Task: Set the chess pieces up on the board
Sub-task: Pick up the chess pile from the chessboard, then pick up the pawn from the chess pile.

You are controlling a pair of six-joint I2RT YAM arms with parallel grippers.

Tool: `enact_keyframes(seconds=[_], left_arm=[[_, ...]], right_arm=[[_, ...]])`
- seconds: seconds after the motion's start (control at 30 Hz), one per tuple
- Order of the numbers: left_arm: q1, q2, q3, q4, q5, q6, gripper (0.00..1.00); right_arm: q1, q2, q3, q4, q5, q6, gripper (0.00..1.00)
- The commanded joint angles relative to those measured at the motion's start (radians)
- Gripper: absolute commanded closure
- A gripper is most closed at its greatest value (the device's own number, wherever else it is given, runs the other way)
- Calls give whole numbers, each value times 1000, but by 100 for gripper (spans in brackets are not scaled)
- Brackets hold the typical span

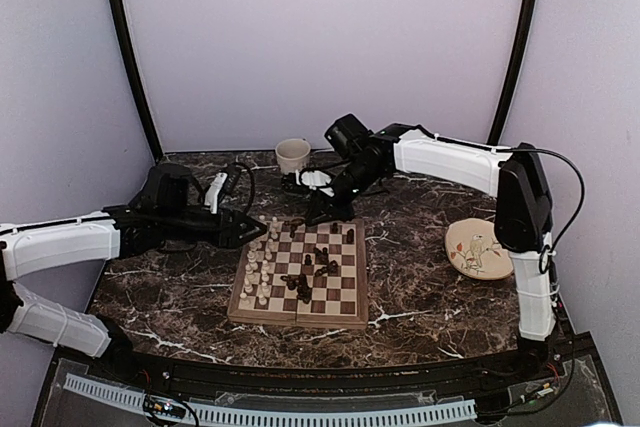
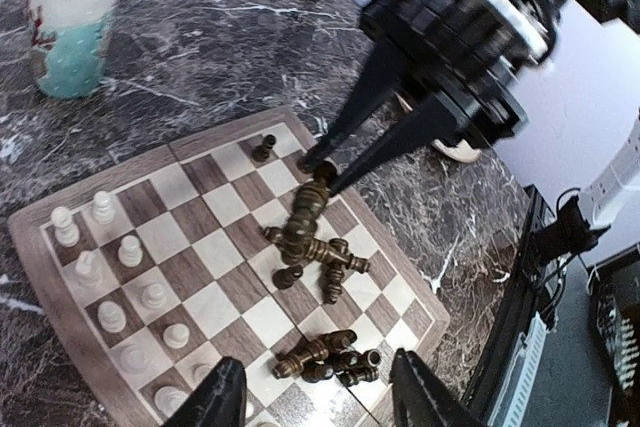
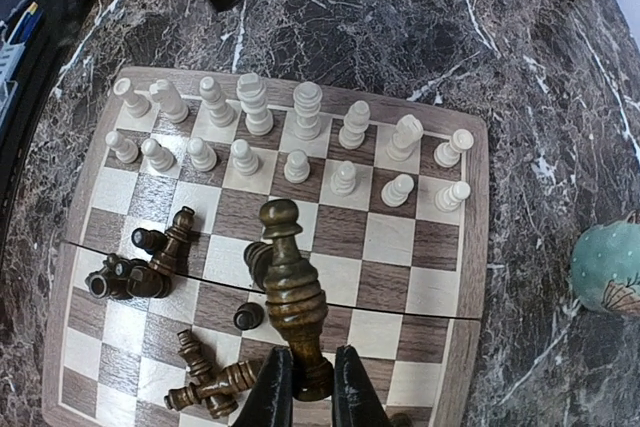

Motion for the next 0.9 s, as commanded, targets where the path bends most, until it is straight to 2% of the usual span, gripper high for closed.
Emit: enact_keyframes(seconds=[0.0,0.17,0.3,0.57,0.73,0.87], left_arm=[[-82,-14,-35,158,-40,99,50],[-105,58,-99,354,-22,40,52],[-110,142,-98,441,0,4,53],[-111,233,-84,553,49,-46,56],[-113,281,-73,584,66,-70,63],[-114,294,-70,586,54,-74,63]], right_arm=[[-20,-46,-34,-4,-80,97,99],[-22,-74,-101,1,-120,138,99],[-22,-89,-144,20,-138,158,99],[-22,-88,-161,33,-168,181,98],[-23,-81,-153,31,-174,187,98],[-23,-84,-154,31,-176,187,98]])
